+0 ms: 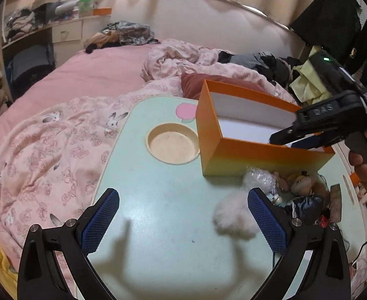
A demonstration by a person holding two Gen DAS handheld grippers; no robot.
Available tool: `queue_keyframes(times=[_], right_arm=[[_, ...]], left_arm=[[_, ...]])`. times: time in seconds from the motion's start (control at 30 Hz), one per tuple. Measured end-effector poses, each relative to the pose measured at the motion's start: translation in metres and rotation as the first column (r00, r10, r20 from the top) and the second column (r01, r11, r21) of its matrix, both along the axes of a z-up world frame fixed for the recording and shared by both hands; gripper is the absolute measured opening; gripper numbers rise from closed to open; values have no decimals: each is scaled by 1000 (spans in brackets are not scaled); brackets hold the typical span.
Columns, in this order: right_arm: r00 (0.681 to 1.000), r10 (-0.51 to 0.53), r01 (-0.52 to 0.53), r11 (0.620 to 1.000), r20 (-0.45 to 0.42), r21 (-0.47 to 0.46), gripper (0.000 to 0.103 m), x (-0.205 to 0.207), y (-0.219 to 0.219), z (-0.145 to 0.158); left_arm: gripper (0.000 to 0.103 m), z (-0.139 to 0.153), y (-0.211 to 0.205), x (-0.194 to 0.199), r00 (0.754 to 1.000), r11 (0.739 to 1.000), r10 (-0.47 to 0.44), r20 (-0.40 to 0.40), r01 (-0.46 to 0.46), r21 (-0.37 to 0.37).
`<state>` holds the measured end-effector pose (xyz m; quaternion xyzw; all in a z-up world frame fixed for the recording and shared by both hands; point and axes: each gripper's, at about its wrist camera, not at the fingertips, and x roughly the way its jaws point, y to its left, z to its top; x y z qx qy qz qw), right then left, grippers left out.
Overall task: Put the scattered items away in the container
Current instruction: 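Reach the right gripper into the orange box and grasp the brown plush toy, then lift the plush out, lower it onto the table, open the right gripper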
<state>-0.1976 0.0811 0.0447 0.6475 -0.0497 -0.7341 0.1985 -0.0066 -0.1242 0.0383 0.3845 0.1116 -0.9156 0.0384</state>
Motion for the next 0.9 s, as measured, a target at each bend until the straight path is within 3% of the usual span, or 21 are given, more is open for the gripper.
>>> queue_keyframes(times=[0.1,0.13,0.3,0.53,0.7,0.8,0.9], right_arm=[[998,34,-36,998,57,44,64,-3,-9,-16],[998,30,-33,997,50,73,55,-3,-10,-21],[999,29,-28,995,-17,91,48,-2,-8,-22],[973,-16,11,1000,-229,-21,48,29,28,33],[942,-24,-2,997,-335,-75,49,80,64,58],[940,-47,25,997,-339,-68,49,107,87,46],[935,-92,97,995,-344,0,49,124,101,26]], left_arm=[[103,-2,-2,0,1000,1000,5,3,-5,3],[103,-2,-3,0,1000,1000,6,3,-6,8],[103,-3,-7,2,1000,1000,14,2,-14,13],[103,-4,0,2,1000,1000,-14,12,14,-3],[103,0,9,-15,1000,997,-17,23,19,-77],[103,1,18,-35,999,992,-13,39,18,-128],[103,-1,28,-53,998,982,-26,65,38,-184]])
